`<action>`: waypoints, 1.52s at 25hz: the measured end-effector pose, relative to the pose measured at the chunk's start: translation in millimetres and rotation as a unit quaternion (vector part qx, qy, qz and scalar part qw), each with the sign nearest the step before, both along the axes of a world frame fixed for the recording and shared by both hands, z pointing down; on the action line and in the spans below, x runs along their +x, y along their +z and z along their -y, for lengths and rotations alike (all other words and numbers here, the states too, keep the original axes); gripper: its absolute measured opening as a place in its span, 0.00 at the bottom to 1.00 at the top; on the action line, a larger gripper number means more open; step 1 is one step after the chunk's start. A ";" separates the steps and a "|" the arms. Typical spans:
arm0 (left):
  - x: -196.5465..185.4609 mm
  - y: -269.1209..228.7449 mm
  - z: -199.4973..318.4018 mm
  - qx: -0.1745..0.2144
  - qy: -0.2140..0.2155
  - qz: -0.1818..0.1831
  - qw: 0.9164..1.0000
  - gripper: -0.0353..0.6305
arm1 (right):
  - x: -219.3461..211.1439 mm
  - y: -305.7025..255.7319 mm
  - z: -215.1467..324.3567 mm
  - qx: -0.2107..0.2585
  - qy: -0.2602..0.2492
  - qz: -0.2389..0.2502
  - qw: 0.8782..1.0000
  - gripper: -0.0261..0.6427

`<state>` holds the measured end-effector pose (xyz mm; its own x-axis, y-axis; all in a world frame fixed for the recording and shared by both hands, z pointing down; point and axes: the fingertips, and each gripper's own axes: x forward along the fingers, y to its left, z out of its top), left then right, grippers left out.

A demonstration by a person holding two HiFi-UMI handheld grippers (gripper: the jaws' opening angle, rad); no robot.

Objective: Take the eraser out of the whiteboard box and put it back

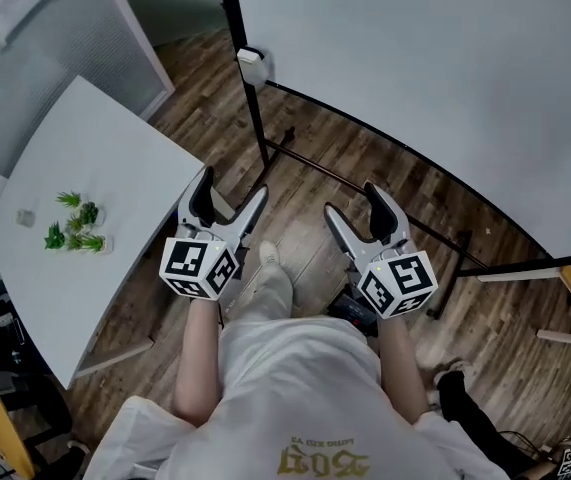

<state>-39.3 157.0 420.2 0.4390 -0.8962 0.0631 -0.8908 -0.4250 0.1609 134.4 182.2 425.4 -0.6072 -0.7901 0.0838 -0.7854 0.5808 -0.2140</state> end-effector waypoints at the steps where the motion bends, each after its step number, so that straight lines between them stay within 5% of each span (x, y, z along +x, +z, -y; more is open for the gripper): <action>1: -2.0 -2.2 17.8 0.001 0.002 -0.001 1.000 0.69 | -3.3 -0.9 15.7 -0.001 0.001 -0.002 1.000 0.53; 18: -60.2 -4.2 245.8 -0.013 0.043 -0.006 0.999 0.69 | -89.8 -2.9 230.3 -0.021 0.015 -0.026 0.999 0.53; 38: -51.0 8.5 309.4 -0.011 0.106 0.005 0.994 0.68 | -101.9 -0.7 279.3 -0.020 0.059 -0.038 0.997 0.53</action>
